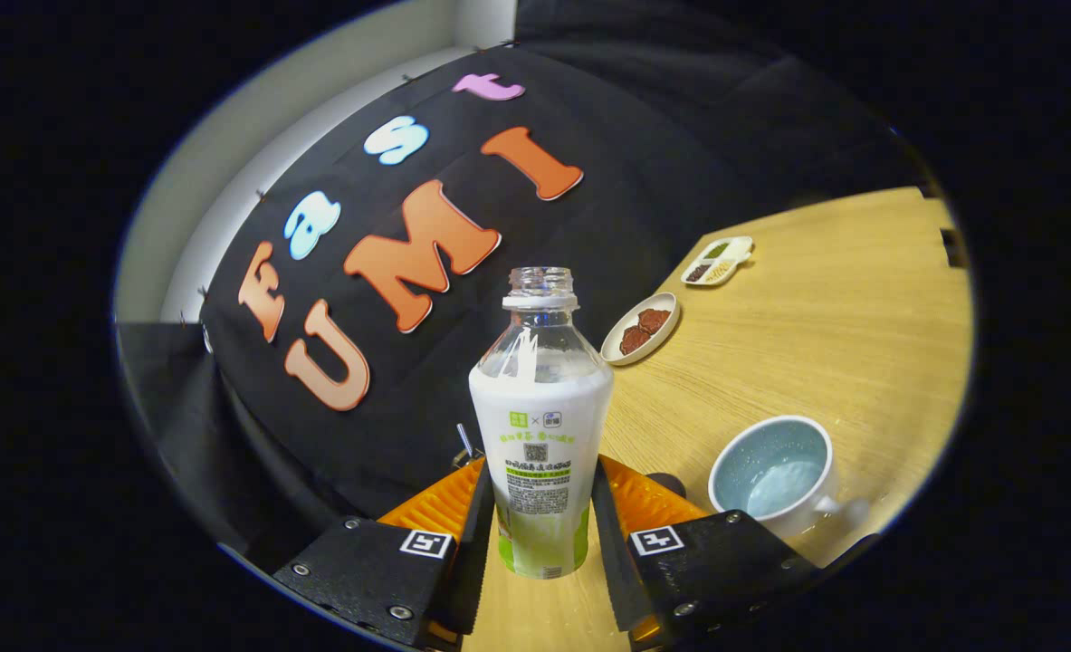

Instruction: Take the bottle from table, then pour the juice into the cup, finally place the bottle on the coaster

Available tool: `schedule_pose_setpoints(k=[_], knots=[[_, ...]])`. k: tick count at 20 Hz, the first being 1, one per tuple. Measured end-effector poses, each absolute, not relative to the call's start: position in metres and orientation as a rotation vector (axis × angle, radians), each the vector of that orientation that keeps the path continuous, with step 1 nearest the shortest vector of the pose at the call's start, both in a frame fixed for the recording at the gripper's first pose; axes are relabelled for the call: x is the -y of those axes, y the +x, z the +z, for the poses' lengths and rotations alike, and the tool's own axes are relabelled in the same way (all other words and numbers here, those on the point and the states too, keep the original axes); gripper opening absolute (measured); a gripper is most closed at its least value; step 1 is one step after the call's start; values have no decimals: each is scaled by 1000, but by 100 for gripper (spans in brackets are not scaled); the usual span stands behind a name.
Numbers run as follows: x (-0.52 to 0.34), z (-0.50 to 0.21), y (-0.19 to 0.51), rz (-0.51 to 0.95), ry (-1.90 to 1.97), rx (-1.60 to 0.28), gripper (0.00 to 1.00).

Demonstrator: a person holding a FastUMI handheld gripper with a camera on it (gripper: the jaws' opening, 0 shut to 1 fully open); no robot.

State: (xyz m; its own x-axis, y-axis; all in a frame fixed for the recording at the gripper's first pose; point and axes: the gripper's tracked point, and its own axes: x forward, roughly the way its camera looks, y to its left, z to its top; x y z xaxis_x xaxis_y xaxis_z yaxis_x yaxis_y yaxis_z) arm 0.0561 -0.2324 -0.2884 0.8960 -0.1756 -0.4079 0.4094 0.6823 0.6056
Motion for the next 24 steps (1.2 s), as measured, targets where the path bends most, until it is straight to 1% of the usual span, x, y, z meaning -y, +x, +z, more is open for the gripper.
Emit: schedule_pose_setpoints(k=[3,6,8,12,16,19,23,24], knots=[[224,-291,73,-278,540,-334,57],[222,-305,85,-255,383,-325,57],[223,-312,92,-257,293,-312,57],[226,-343,104,-265,157,-390,57],[231,-351,113,-260,19,-407,57],[231,-364,114,-251,-2,-432,57],[238,-363,110,-275,61,-397,58],[238,-360,109,-277,74,-380,60]])
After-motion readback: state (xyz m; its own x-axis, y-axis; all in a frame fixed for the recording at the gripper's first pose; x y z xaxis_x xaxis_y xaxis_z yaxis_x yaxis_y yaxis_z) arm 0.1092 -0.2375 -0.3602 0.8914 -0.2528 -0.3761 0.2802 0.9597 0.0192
